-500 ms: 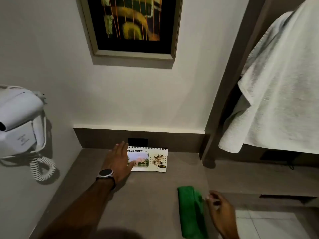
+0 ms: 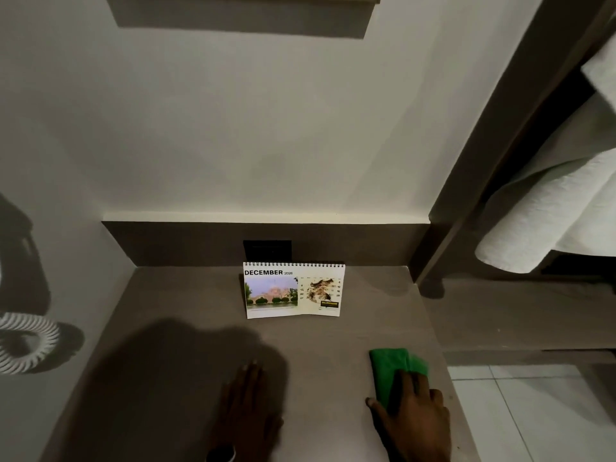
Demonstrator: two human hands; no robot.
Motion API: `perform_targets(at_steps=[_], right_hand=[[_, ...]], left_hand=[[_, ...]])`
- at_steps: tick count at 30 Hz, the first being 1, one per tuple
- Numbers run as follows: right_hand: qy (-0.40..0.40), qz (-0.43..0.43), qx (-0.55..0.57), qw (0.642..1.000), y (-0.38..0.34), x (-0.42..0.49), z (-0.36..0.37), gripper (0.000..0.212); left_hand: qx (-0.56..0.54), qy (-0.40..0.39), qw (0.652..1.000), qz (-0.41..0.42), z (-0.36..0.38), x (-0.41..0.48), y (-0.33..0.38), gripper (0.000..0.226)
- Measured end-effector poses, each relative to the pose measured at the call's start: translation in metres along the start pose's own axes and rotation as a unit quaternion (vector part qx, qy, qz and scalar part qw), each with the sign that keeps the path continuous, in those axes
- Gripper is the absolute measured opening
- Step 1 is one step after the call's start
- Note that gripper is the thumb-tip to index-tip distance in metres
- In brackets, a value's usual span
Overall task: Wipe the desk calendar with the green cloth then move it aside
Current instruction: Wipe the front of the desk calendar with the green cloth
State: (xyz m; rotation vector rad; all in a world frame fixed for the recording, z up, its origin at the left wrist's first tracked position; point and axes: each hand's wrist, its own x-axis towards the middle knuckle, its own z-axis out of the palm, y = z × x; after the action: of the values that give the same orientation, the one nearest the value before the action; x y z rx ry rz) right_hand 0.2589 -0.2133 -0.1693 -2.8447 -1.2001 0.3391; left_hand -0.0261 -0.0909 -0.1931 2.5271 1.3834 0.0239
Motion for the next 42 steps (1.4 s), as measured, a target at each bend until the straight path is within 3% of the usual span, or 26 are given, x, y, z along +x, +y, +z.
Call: perform_targets(at_steps=[7,13,16,19,23,27,30,37,42], right_hand=[[0.052,0.04,0.062,0.996,-0.014,0.002,-0.005,0.052],[0.126,0.08,0.232,0.961,-0.019,0.022,-0.01,0.038],[0.178,0.062,0.361,0.913,-0.039,0.033,-0.017,0.026],[0.222,0.007,0.447,0.867,-0.067,0.045,-0.017,0.032],[0.292,-0.042,0.379,0.877,-0.112,0.059,-0.011,0.046],[0.315,-0.067,0.366,0.873,-0.144,0.063,0.0,0.057],[0.328,-0.076,0.359,0.871,-0.159,0.066,0.009,0.062],[0.37,-0.079,0.378,0.845,-0.176,0.087,0.027,0.059],[0.354,-0.1,0.35,0.862,-0.187,0.103,0.037,0.052]], left_hand=[[-0.016,-0.005,0.999,-0.039,0.026,0.008,-0.006,0.09],[-0.122,0.109,0.986,-0.043,0.02,0.037,-0.019,0.088],[-0.317,0.183,0.925,-0.099,-0.004,0.078,-0.035,0.086],[-0.449,0.242,0.856,-0.079,-0.027,0.123,-0.059,0.076],[-0.539,0.264,0.8,0.006,-0.05,0.172,-0.075,0.088],[-0.554,0.231,0.796,0.077,-0.054,0.196,-0.066,0.084],[-0.552,0.224,0.798,0.096,-0.045,0.205,-0.059,0.058],[-0.488,0.33,0.808,-0.016,-0.023,0.222,-0.047,0.025],[-0.451,0.385,0.805,-0.023,-0.017,0.229,-0.044,0.033]])
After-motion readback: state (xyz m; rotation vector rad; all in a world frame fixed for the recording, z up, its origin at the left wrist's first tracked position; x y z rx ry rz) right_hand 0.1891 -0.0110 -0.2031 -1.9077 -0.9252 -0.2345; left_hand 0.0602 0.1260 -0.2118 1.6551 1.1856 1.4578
